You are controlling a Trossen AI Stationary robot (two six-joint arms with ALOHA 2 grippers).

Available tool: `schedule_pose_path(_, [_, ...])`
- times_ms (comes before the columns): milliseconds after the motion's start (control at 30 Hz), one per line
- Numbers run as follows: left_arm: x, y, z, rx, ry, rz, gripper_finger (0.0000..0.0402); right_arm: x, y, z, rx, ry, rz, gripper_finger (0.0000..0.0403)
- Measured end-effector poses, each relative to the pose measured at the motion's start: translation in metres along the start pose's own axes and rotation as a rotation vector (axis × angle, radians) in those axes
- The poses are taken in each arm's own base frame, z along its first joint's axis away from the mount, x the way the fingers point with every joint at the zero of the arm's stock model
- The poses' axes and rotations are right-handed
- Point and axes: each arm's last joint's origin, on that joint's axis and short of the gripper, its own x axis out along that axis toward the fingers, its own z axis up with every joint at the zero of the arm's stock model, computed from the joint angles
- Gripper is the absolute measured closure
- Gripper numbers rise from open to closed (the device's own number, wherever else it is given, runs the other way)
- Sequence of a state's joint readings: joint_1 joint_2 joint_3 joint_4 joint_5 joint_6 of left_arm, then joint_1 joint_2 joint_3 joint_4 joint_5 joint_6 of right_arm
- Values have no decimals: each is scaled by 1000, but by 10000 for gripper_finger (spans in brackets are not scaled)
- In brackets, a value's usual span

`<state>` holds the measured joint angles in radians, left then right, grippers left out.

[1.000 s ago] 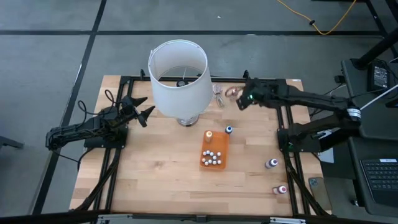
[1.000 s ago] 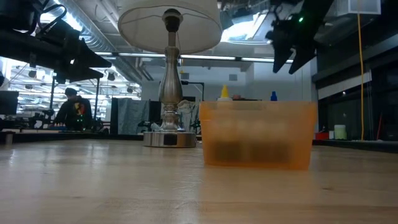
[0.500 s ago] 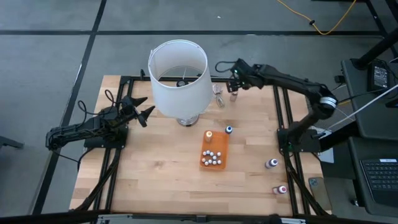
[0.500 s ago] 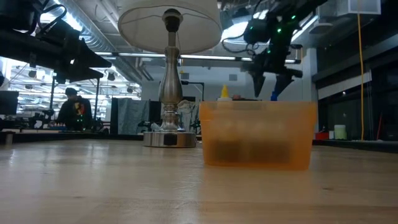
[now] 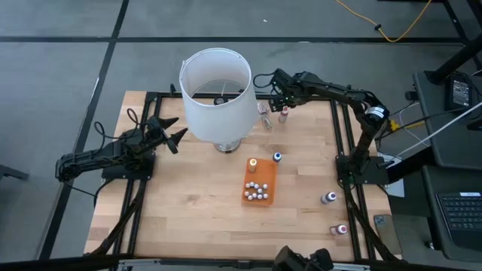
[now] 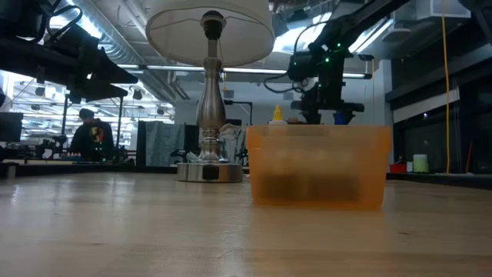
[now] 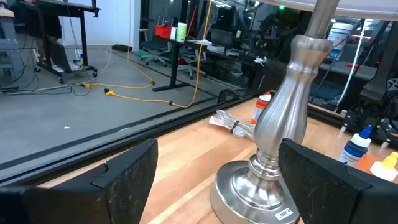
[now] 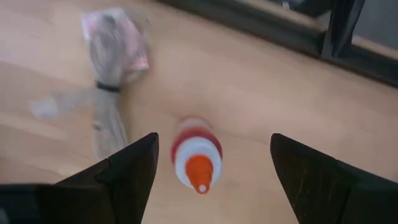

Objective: Pick & Place food coloring
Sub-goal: Put the big orange food coloring bottle into the orange bin

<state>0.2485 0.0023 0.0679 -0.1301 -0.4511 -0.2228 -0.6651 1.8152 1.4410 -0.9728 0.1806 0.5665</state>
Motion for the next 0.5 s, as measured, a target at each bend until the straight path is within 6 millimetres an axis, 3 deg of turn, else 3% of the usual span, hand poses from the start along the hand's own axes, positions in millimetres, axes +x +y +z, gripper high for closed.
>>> schedule_pose_path(300, [0,0,0,0,0,0,79,20,4,-2,-65,71,-17,95])
schedule_pose_path(500, [0,0,0,0,0,0,80,20,6,1,-82,43,-1,116])
